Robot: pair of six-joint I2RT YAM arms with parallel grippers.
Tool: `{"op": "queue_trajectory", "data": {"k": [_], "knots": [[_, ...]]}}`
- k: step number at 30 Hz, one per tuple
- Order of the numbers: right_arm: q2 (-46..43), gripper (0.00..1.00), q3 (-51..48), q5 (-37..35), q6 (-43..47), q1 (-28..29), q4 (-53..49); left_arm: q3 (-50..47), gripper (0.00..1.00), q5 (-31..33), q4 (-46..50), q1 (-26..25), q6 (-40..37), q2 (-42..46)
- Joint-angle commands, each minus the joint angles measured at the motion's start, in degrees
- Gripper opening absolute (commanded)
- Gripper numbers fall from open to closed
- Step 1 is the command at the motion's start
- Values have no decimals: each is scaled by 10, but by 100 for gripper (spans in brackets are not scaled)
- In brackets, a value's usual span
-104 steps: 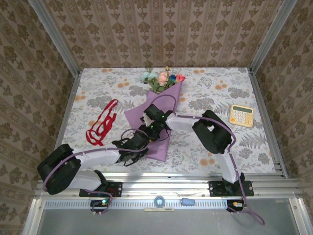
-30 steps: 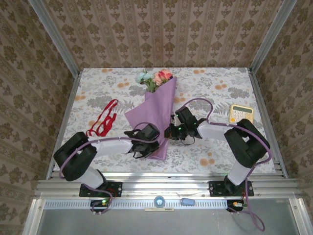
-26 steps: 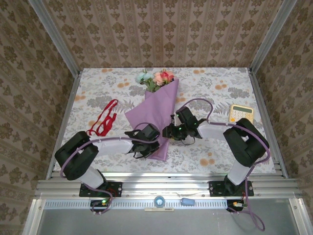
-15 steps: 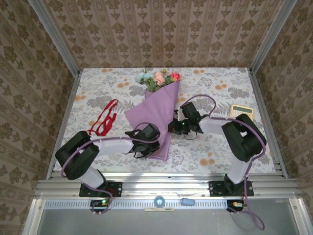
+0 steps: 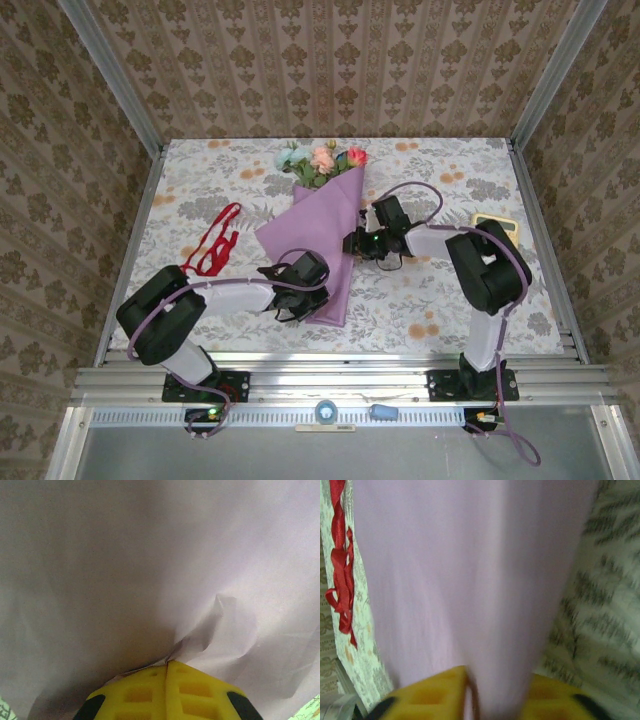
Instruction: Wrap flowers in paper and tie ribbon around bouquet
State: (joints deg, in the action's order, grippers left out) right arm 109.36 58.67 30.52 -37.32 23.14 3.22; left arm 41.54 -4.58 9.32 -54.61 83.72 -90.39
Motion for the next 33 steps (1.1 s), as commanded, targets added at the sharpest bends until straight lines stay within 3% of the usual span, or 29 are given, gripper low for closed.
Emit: {"op": "queue_trajectory", "data": {"k": [1,4,5,7,8,11,12,13,14,15,19,22,25,26,29,33], "knots": [[27,0,30,5,7,-10,4,-24,2,-15,69,1,-15,-48],[29,0,39,0,7,-17,8,-25,1,-17,72,2,-18,-49],[30,5,43,-1,8,-19,8,-25,2,-18,73,3,-19,-49],[37,30,53,-5,7,-25,6,-26,1,-18,73,5,-19,-50],[43,37,60,-4,7,-28,4,-26,1,-19,73,5,-20,-50],[65,40,85,0,6,-35,-2,-26,1,-23,71,8,-22,-53],[72,38,94,2,5,-38,-4,-26,1,-24,71,8,-24,-55],[80,27,103,5,4,-40,-5,-25,1,-25,71,8,-25,-56],[86,8,112,7,3,-42,-7,-24,1,-26,71,9,-26,-56],[89,0,119,6,2,-43,-7,-24,0,-27,72,9,-26,-56],[96,0,138,-1,5,-48,-12,-27,0,-28,73,11,-29,-57],[108,32,162,-7,5,-55,-25,-30,0,-29,72,11,-29,-58],[125,40,189,-10,7,-60,-38,-31,0,-29,71,13,-30,-56],[133,38,200,-9,5,-63,-44,-32,0,-29,70,13,-30,-55],[150,0,222,-5,-3,-71,-43,-33,0,-28,72,15,-30,-54],[161,0,248,-9,-11,-78,-43,-35,0,-27,70,16,-29,-53]]}}
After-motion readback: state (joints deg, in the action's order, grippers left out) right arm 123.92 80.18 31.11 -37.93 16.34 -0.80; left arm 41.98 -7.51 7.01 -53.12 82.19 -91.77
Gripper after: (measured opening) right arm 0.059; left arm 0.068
